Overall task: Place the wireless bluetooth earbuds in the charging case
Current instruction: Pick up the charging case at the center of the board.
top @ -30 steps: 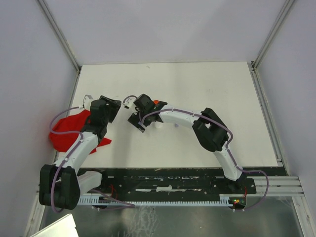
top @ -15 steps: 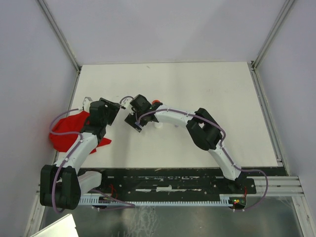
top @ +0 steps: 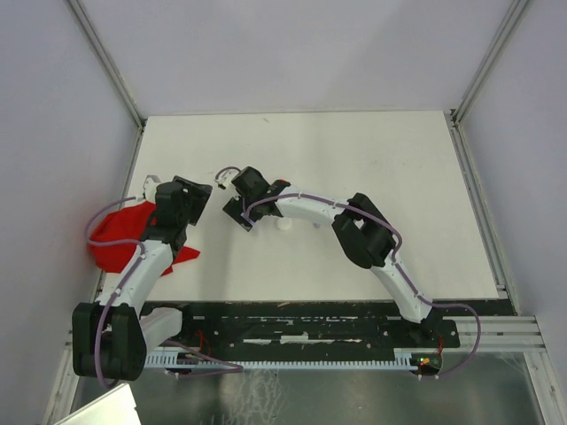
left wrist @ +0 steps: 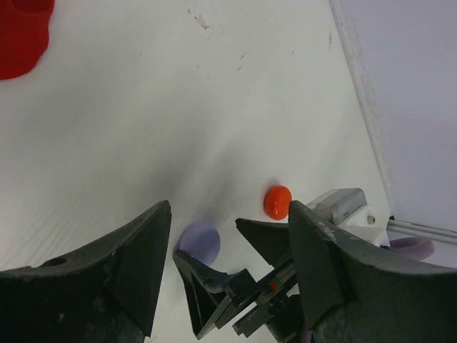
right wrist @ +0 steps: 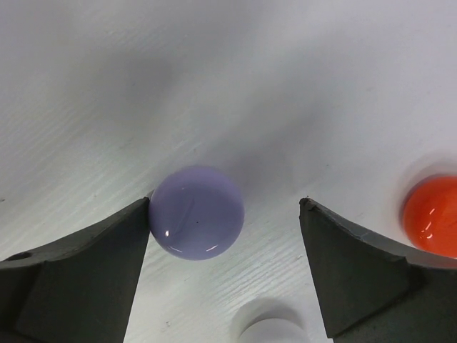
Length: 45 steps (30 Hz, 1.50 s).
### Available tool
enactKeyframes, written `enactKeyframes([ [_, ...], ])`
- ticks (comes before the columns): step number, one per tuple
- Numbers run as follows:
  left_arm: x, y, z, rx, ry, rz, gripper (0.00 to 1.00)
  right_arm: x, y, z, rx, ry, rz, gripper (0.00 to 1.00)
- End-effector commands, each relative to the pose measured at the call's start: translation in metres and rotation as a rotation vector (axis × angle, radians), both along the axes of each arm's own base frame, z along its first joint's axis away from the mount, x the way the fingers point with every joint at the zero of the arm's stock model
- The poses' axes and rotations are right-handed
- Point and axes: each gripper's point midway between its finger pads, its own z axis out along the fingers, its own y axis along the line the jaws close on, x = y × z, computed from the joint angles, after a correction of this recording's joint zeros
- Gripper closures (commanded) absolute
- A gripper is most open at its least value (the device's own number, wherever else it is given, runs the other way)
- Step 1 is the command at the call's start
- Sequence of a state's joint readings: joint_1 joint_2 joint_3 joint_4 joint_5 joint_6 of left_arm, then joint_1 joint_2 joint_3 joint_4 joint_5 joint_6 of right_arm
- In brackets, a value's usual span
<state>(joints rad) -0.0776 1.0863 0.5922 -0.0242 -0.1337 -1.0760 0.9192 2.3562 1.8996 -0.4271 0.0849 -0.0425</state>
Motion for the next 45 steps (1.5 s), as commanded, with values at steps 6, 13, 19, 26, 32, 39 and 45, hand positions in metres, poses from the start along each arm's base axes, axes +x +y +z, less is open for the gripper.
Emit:
enactKeyframes([
  [6, 0.0, 0.01, 0.009, -0.034, -0.031, 0.055, 0.27, 0.05, -0.011, 0.024, 0.115, -0.027, -0.169, 0.07],
  [13, 0.002, 0.01, 0.008, -0.041, -0.034, 0.055, 0.27, 0.069, -0.012, 0.036, 0.169, -0.02, -0.192, 0.07],
  [19, 0.003, 0.009, 0.007, -0.048, -0.035, 0.051, 0.27, 0.061, -0.011, 0.057, 0.224, -0.027, -0.111, 0.07],
  [26, 0.011, 0.003, 0.009, -0.069, -0.04, 0.024, 0.27, 0.042, -0.021, 0.057, 0.212, 0.016, -0.053, 0.07],
  [32, 0.016, -0.003, 0.007, -0.086, -0.034, -0.006, 0.27, 0.035, -0.029, 0.041, 0.182, 0.041, -0.061, 0.08],
  [39, 0.019, -0.009, 0.008, -0.104, -0.038, -0.032, 0.29, 0.035, -0.028, 0.034, 0.169, 0.05, -0.052, 0.12],
  [45, 0.019, -0.011, 0.009, -0.111, -0.039, -0.043, 0.29, 0.037, -0.024, 0.029, 0.162, 0.06, -0.043, 0.19],
])
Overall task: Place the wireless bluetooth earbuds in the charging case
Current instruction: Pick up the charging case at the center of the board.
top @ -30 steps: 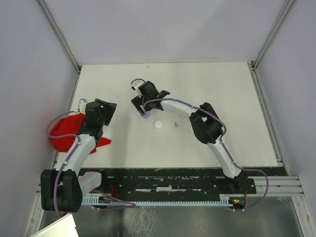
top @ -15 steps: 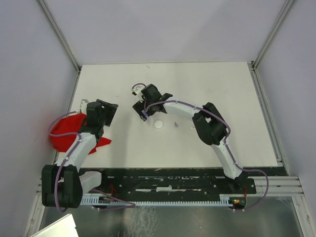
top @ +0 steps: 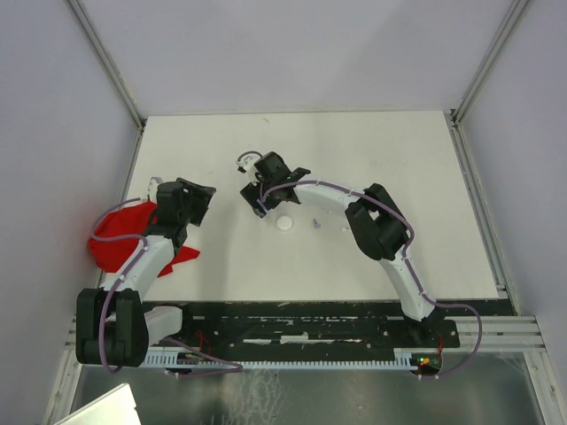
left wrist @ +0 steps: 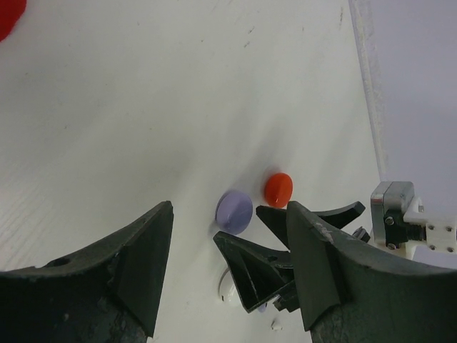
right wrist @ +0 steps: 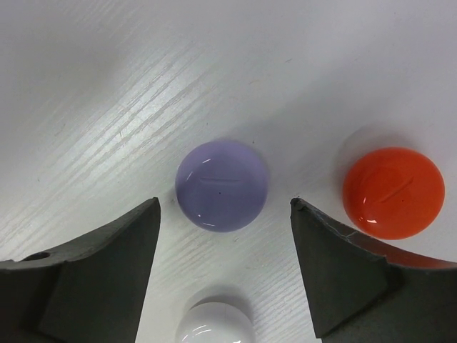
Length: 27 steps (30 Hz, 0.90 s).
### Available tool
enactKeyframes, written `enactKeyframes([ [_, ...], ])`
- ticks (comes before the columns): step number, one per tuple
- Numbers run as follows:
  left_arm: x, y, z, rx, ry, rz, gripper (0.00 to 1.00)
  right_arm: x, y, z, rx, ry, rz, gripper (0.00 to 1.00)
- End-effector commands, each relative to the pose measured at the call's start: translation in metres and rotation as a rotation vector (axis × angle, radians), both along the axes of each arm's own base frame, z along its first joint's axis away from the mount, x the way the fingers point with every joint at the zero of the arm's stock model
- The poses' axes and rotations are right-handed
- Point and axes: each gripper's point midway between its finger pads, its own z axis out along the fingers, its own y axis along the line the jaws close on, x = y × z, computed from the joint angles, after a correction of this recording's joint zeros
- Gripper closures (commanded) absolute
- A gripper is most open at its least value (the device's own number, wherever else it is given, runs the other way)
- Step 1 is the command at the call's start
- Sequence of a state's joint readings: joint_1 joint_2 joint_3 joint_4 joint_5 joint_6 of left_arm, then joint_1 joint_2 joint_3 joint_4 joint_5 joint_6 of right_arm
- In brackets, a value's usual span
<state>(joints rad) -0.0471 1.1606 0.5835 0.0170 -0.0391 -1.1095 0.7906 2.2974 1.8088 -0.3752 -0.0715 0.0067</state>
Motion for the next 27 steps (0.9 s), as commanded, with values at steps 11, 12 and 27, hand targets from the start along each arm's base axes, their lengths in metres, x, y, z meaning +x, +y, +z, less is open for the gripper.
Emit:
enactKeyframes([
  [11, 0.014, -0.004, 0.026, -0.04, -0.081, -0.006, 0.3, 0.01, 0.015, 0.013, 0.038, -0.023, 0.025, 0.26],
  [12, 0.014, -0.004, 0.026, -0.04, -0.079, -0.007, 0.3, 0.01, 0.015, 0.012, 0.037, -0.022, 0.026, 0.27],
  [27, 0.014, -0.003, 0.025, -0.046, -0.081, -0.007, 0.3, 0.008, 0.014, 0.001, 0.019, -0.003, 0.027, 0.33],
])
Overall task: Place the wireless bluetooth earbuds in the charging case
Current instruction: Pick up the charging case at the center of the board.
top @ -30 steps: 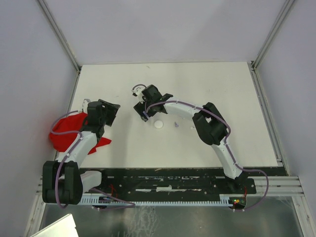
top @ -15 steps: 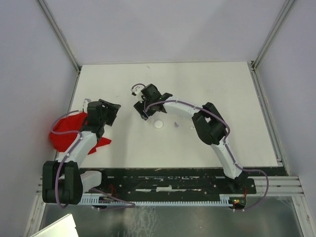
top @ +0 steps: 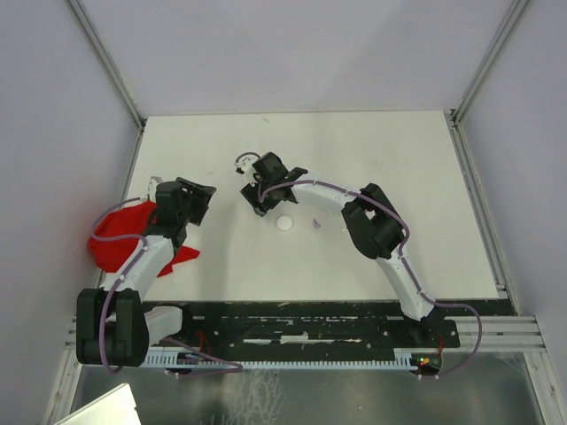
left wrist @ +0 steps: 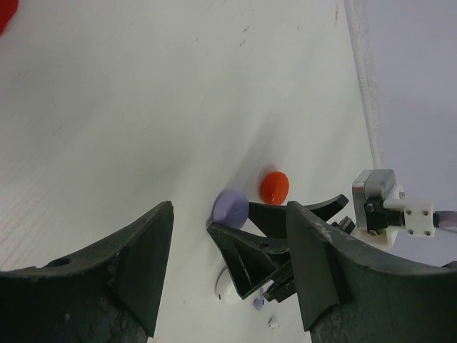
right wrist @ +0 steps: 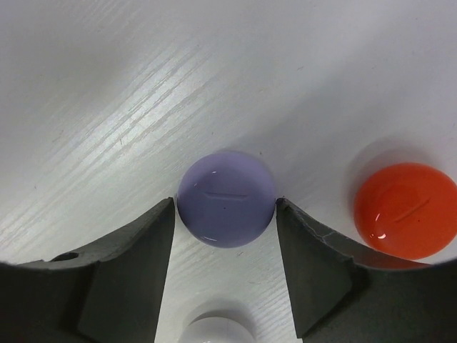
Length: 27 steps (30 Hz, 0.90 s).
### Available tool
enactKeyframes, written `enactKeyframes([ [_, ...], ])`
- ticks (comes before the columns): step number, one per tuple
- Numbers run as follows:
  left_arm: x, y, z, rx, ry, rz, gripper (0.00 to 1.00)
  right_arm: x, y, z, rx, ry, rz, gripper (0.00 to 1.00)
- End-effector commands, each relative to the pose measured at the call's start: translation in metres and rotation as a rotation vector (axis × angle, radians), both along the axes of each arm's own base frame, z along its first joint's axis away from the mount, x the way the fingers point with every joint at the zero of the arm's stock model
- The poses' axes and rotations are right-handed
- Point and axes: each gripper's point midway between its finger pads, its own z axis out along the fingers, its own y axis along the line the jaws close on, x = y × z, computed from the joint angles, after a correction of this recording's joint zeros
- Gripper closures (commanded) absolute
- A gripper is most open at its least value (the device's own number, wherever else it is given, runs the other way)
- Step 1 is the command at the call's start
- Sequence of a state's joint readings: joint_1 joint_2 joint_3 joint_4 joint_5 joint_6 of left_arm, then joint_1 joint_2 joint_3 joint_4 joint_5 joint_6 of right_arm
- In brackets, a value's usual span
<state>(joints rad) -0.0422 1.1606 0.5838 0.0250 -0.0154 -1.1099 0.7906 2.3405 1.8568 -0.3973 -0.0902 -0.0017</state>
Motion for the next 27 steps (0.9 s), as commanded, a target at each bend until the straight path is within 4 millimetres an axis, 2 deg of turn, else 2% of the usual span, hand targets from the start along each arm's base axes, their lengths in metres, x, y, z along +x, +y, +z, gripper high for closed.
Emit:
enactKeyframes([
  [1, 0.013, -0.001, 0.023, -0.034, -0.072, 0.008, 0.3, 0.007, 0.008, 0.01, 0.024, -0.021, 0.007, 0.34],
  [10, 0.014, -0.002, 0.021, -0.04, -0.067, 0.003, 0.3, 0.008, 0.005, 0.007, 0.003, -0.031, 0.005, 0.45],
  [16, 0.015, -0.004, 0.019, -0.043, -0.064, -0.009, 0.3, 0.011, 0.006, 0.018, 0.026, -0.067, 0.006, 0.63],
  [19, 0.019, -0.01, 0.02, -0.046, -0.075, -0.051, 0.3, 0.013, 0.006, 0.039, 0.081, -0.114, 0.006, 0.65],
  [21, 0.022, -0.018, 0.023, -0.063, -0.096, -0.091, 0.3, 0.014, 0.004, 0.063, 0.142, -0.147, 0.003, 0.67],
  [24, 0.03, -0.033, 0.03, -0.111, -0.143, -0.171, 0.3, 0.014, -0.005, 0.092, 0.23, -0.166, -0.002, 0.71],
  [27, 0.039, -0.053, 0.034, -0.155, -0.167, -0.28, 0.31, 0.01, -0.019, 0.116, 0.287, -0.179, -0.001, 0.71],
])
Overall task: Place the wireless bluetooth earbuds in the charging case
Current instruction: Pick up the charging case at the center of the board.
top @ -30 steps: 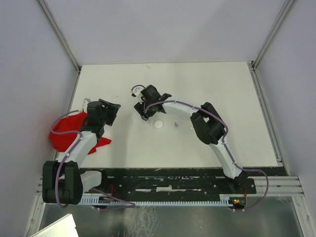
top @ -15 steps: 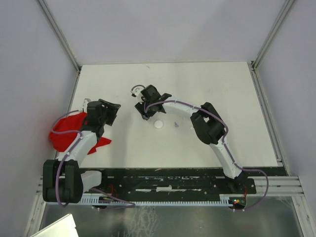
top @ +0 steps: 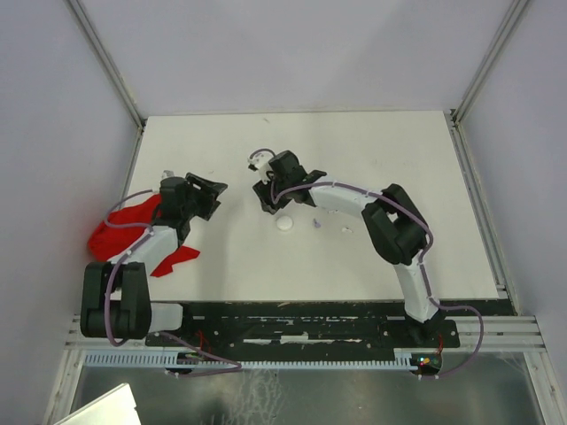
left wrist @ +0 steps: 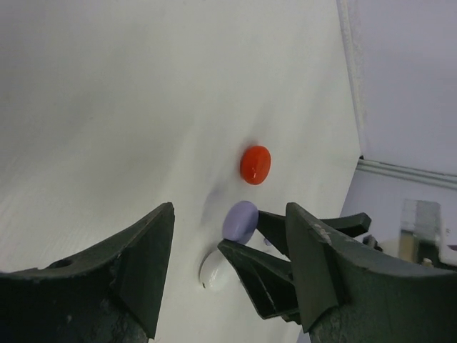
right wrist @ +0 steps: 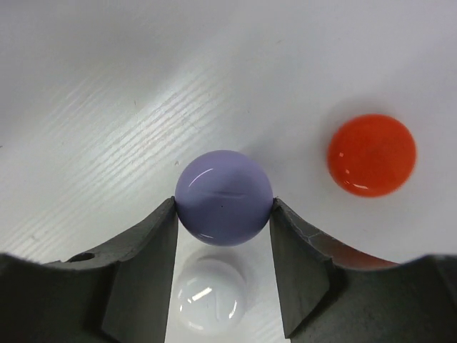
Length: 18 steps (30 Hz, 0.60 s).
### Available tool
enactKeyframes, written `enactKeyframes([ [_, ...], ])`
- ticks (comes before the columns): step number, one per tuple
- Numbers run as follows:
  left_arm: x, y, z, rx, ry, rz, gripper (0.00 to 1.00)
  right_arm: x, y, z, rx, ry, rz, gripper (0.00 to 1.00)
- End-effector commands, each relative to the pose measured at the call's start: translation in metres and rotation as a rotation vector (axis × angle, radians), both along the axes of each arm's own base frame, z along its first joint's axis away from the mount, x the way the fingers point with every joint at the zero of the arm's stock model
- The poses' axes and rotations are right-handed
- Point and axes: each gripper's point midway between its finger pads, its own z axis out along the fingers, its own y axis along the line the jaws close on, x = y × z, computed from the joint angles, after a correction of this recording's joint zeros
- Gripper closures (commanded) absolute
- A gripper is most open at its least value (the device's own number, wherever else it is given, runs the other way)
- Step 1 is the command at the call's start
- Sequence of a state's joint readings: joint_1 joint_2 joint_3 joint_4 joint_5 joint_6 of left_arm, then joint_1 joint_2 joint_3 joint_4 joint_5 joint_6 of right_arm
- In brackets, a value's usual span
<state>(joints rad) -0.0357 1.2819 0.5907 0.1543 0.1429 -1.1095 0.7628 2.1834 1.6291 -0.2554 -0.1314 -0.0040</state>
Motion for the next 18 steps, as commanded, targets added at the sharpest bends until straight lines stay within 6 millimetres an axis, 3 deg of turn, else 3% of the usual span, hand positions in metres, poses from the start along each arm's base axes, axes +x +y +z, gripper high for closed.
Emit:
enactKeyframes([
  [1, 0.028, -0.033, 0.045, -0.098, -0.17, -0.183, 0.31, 0.017, -0.003, 0.101, 0.224, -0.151, -0.001, 0.71],
  [8, 0.037, -0.073, 0.076, -0.184, -0.312, -0.388, 0.33, -0.008, -0.039, 0.118, 0.262, -0.129, 0.035, 0.71],
  [15, 0.025, -0.112, 0.108, -0.223, -0.462, -0.587, 0.32, -0.029, -0.05, 0.126, 0.294, -0.114, 0.074, 0.71],
  [18, 0.018, -0.128, 0.11, -0.25, -0.485, -0.649, 0.32, -0.032, -0.051, 0.128, 0.297, -0.11, 0.076, 0.71],
])
